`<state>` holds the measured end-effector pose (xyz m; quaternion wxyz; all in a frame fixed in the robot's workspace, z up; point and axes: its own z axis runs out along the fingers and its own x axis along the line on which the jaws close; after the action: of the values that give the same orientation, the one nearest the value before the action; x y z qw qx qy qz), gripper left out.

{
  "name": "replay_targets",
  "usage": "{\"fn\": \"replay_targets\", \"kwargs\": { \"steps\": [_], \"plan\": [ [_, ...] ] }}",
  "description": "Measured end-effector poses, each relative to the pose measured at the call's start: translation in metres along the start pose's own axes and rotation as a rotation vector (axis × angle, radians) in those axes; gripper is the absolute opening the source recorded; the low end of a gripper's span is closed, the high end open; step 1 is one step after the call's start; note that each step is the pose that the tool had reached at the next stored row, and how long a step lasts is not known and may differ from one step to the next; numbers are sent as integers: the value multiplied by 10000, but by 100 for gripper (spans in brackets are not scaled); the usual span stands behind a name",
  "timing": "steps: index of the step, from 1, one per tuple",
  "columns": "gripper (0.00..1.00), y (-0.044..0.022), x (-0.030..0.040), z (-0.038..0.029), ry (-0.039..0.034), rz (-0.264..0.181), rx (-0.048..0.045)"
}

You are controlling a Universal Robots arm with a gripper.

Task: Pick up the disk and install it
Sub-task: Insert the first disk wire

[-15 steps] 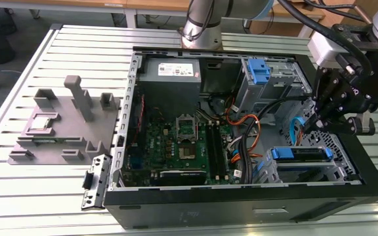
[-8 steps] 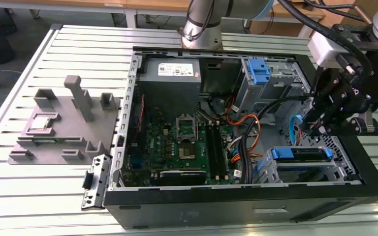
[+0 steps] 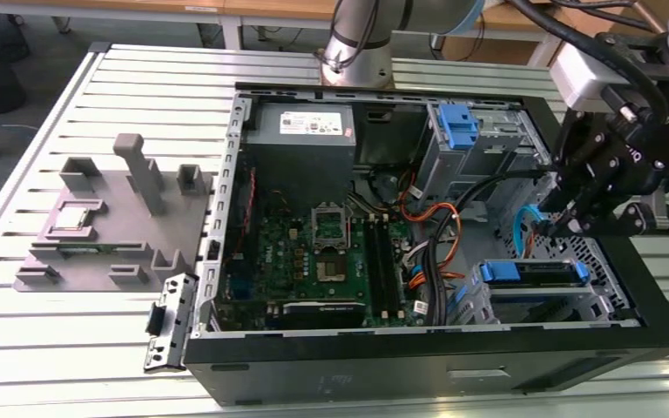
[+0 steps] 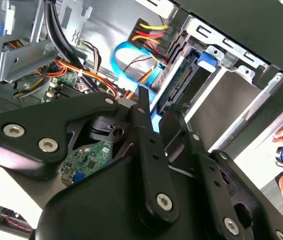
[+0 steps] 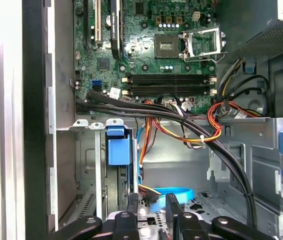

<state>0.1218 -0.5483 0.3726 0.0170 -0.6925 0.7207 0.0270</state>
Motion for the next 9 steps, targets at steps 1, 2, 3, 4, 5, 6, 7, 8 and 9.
{"fn": "replay_targets", "kwargs": {
  "steps": [1,2,3,4,5,6,7,8,9],
  "plan": [
    [36,0,0,-10,0,0,0],
    [36,0,0,-11,-3,0,0],
    [36,0,-1,-11,-3,-1,0],
    [36,-3,-1,-11,-4,0,-1],
    [36,-7,-1,-9,-2,-2,-1],
    [36,-15,-1,-3,-4,-2,-1],
    [36,-25,-1,4,-4,0,-1],
    [36,-36,-1,13,-3,0,-1],
    [36,-44,0,25,-3,0,-1]
  ]
}}
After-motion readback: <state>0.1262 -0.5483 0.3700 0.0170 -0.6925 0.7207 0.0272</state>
